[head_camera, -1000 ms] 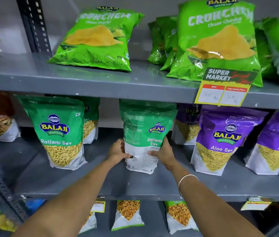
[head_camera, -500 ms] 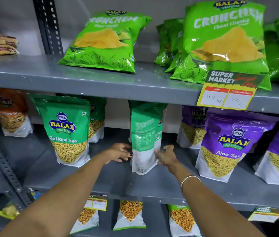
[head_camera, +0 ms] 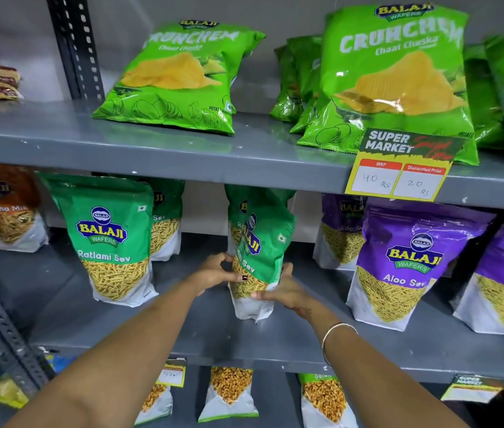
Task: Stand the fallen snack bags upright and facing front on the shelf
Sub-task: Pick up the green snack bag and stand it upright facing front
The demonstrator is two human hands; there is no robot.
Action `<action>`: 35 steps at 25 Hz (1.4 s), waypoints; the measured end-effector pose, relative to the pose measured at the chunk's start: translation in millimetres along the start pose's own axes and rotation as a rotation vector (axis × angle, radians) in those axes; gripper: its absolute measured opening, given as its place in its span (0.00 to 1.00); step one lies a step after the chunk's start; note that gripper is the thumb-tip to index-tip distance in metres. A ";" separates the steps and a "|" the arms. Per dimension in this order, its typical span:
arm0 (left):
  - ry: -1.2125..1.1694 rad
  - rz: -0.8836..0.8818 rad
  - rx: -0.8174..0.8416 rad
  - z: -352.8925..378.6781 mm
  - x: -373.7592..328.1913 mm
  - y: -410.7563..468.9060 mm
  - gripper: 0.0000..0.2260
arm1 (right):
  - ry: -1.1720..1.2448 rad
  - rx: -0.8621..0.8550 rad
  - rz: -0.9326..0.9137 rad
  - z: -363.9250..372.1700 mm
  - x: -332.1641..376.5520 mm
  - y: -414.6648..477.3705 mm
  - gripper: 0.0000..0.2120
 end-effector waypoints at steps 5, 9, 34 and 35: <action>-0.084 -0.022 0.018 -3.3 -2.7 -0.6 0.14 | 0.063 -0.009 -0.020 -15.9 -7.1 1.3 0.44; -0.010 -0.031 0.023 -1.8 1.9 1.4 0.29 | 0.134 -0.041 -0.037 -33.5 -5.8 -2.2 0.38; 0.230 -0.390 -0.067 -84.8 67.8 -67.1 0.10 | -0.250 0.510 0.545 22.5 -26.3 -27.6 0.26; 0.265 -0.482 -0.045 -109.8 77.9 -76.8 0.12 | -0.312 0.575 0.560 41.0 -11.1 -26.4 0.19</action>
Point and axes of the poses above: each hand's wrist, its own y-axis towards the middle knuckle, its own z-axis out of the palm, x = y × z, the point moved 8 cm from there along y, towards the middle knuckle, and after that the axes turned 13 degrees about -y, right-handed, at the moved point
